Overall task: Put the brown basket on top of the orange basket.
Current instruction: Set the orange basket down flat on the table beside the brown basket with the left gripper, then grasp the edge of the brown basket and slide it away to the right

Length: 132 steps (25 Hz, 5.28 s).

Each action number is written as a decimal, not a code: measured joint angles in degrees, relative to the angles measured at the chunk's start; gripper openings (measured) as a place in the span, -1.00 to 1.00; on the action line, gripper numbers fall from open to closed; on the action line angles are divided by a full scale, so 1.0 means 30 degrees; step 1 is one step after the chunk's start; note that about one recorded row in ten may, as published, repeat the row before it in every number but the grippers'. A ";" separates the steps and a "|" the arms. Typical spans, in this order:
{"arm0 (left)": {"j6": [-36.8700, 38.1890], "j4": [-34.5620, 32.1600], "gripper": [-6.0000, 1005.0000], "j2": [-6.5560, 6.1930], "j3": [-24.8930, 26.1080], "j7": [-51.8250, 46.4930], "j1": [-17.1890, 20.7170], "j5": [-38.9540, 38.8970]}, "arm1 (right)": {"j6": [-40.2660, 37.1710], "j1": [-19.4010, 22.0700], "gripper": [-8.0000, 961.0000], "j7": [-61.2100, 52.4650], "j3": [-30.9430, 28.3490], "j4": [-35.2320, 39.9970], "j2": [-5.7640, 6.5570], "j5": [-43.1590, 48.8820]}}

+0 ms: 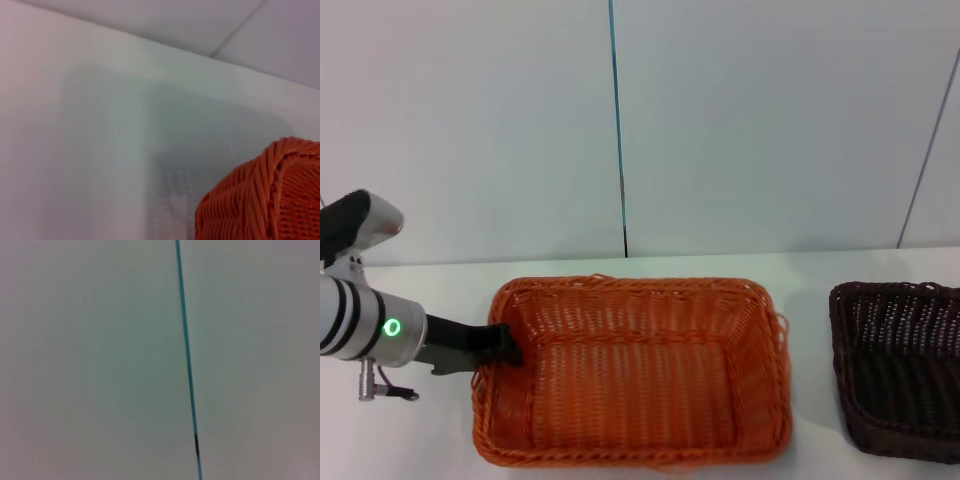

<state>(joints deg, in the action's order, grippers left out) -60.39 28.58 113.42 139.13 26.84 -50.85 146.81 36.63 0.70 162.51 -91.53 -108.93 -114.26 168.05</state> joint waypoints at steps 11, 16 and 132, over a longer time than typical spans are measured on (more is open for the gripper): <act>0.0692 0.0169 -0.73 -0.0081 -0.0637 -0.2106 0.0606 0.0301 | -0.0154 0.0063 0.86 0.0000 0.0086 0.0198 -0.0006 0.0000; 0.0587 0.0205 -0.73 0.0024 -0.1641 -0.2161 0.0424 0.0309 | -0.0295 0.0032 0.86 0.0000 0.0107 0.0438 -0.0023 0.0001; 0.6642 0.8109 0.86 0.3411 -0.2257 2.5244 1.0389 -2.5792 | 0.7582 -0.5836 0.84 0.0001 -0.3914 0.8669 0.1582 -0.0058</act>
<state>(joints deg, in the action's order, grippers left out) -40.46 52.90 123.66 132.36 102.57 -19.68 69.44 59.38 -16.81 162.51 -103.27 -82.92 -109.51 167.87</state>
